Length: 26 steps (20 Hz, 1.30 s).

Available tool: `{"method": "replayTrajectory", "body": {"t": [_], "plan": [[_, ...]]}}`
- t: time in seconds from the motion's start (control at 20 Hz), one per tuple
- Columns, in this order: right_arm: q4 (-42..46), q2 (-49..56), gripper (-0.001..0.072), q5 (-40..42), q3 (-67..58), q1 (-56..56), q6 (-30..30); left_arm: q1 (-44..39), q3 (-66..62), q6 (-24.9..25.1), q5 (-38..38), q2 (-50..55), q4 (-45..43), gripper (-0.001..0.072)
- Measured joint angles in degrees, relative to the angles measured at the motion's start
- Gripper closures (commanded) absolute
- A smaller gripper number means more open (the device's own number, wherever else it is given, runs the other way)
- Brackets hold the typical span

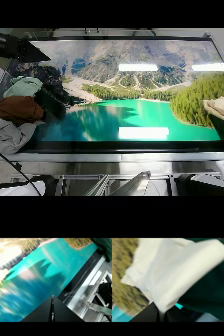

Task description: Fold the shirts.

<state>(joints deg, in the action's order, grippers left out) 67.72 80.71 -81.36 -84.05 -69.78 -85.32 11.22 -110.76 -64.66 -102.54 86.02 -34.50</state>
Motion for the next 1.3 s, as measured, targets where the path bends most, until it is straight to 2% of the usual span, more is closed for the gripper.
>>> {"method": "replayTrajectory", "body": {"t": [0.3,0.65,0.7,0.75,0.8,1.0,1.05,1.1,1.15,1.2,1.3], "plan": [[17.27,-0.17,0.0698,-0.87,7.65,-4.22,-2.1,0.0,0.0,0.02,0.52,0.07,0.0,0.069],[22.69,-1.2,0.0679,-1.11,9.11,-4.63,-2.6,0.0,0.0,0.13,0.68,0.28,-0.02,0.069],[23.15,-1.22,0.0446,-1.11,9.27,-4.66,-2.8,0.0,0.0,0.13,0.66,0.33,-0.04,0.069],[23.87,-1.18,0.0153,-1.18,9.38,-4.68,-2.99,0.0,0.0,0.13,0.59,0.35,-0.09,0.069],[24.35,-1.09,0.0067,-1.31,9.46,-4.72,-3.21,0.0,0.0,0.13,0.61,0.39,-0.13,0.069],[27.08,-0.87,0.0073,-2.78,9.66,-4.72,-5.55,0.0,0.0,0.11,0.87,0.44,-0.31,0.069],[27.47,-0.85,0.0185,-3.08,9.66,-4.7,-6.21,0.0,0.0,0.11,0.98,0.44,-0.31,0.069],[27.41,-0.85,0.0444,-3.67,9.66,-4.52,-6.69,0.0,0.0,0.09,1.05,0.44,-0.31,0.069],[26.84,-0.85,0.062,-4.07,9.66,-4.22,-6.95,0.0,0.0,0.09,1.29,0.44,-0.31,0.069],[25.2,-0.9,0.0683,-4.11,9.66,-3.74,-7.26,0.0,0.0,-0.02,1.62,0.44,-0.31,0.0691],[18.88,-1.27,0.0695,-4.28,9.66,-1.84,-6.78,0.0,0.0,-0.02,2.43,0.44,-0.31,0.0694]]}}
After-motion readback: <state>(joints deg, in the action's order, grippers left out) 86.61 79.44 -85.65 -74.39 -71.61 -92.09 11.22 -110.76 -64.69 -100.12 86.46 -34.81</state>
